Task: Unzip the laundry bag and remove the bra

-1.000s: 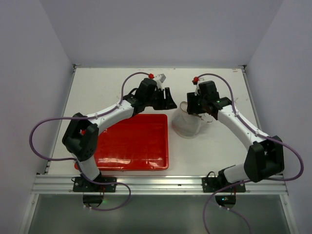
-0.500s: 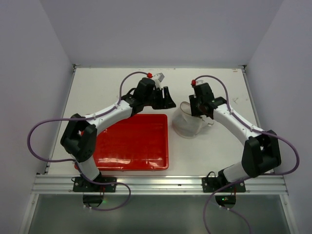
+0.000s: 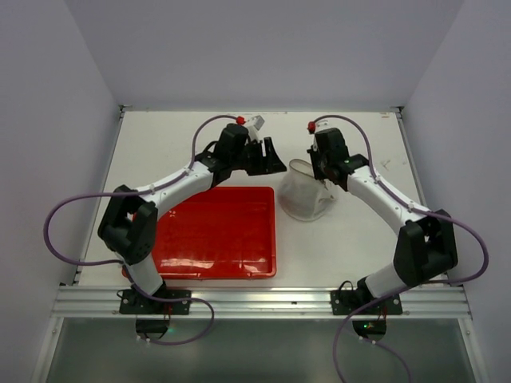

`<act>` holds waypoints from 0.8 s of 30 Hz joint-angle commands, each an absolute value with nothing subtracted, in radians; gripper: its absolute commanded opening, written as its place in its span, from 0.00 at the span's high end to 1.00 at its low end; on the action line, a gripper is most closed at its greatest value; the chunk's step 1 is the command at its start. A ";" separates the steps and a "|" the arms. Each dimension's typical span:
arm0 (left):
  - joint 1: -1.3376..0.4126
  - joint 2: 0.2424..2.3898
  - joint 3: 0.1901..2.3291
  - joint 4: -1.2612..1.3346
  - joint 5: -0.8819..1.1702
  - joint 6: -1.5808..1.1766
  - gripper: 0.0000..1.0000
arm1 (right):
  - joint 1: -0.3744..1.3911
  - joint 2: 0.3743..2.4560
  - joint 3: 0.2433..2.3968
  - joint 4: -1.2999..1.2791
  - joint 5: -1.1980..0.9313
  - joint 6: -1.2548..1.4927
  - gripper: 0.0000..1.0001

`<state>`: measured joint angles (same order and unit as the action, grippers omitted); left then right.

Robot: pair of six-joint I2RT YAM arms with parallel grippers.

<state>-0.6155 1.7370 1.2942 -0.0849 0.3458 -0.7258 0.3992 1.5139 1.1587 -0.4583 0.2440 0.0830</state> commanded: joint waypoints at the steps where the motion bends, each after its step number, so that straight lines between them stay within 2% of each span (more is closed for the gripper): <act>1: -0.595 1.749 1.356 -0.084 0.361 -0.726 0.36 | 0.416 1.454 1.154 -0.266 0.229 -0.026 1.00; 6: -0.563 1.810 1.414 -0.121 0.373 -0.707 0.34 | 0.416 1.310 1.004 -0.036 0.143 -0.122 1.00; 11: -0.526 1.876 1.469 -0.117 0.399 -0.707 0.32 | 0.419 1.186 0.754 0.355 0.074 -0.207 1.00; 15: -0.515 1.971 1.591 -0.202 0.367 -0.661 0.31 | 0.419 1.193 0.721 0.455 0.094 -0.209 1.00; 19: -0.514 2.026 1.673 -0.213 0.423 -0.660 0.29 | 0.419 1.230 0.692 0.644 0.074 -0.202 1.00; 24: -0.500 2.066 1.729 -0.238 0.429 -0.657 0.27 | 0.417 1.279 0.736 0.696 0.028 -0.239 1.00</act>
<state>-0.5148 2.0556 1.6630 -0.2089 0.3897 -0.6838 0.4152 1.2617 0.6952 0.5335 0.0624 -0.1978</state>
